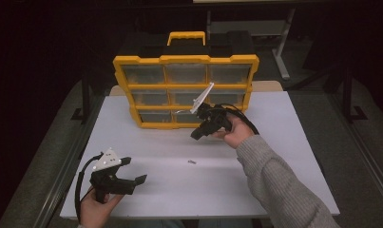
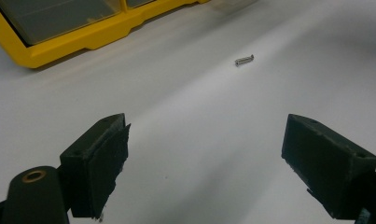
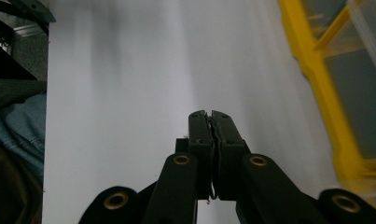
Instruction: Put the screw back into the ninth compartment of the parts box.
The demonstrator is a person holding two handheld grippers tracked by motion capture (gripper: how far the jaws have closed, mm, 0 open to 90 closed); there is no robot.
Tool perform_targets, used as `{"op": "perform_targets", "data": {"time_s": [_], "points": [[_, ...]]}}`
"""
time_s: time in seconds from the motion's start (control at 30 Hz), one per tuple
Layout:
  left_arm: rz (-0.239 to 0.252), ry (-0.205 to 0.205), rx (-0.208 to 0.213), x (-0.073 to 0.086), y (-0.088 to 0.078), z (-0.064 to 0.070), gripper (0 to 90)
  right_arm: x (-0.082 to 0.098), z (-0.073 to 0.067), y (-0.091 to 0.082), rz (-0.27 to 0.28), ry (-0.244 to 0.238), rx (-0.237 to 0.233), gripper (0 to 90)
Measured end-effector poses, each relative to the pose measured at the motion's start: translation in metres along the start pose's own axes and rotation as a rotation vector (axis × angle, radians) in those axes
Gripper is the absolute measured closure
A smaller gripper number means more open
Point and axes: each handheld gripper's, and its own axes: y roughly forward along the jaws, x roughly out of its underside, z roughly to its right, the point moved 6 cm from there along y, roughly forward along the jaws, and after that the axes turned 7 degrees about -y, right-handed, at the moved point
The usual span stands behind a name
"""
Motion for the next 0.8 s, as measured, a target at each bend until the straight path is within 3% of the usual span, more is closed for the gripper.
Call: {"op": "perform_targets", "data": {"time_s": [0.37, 0.7, 0.77, 0.8], "points": [[0.0, -0.001, 0.0, 0.0, 0.0, 0.0, 14.2, 0.002, 0.017, -0.035, 0.028, 0.029, 0.052, 86.8], [-0.001, -0.005, 0.0, 0.0, 0.001, 0.0, 14.2, 0.026, 0.036, -0.052, 0.012, 0.093, 0.111, 86.7], [0.0, -0.006, 0.0, 0.0, 0.001, 0.0, 14.2, 0.031, 0.042, -0.052, 0.017, 0.074, 0.122, 86.7], [0.0, -0.006, 0.0, 0.0, 0.001, 0.0, 14.2, 0.034, 0.041, -0.053, -0.005, 0.112, 0.123, 86.7]]}}
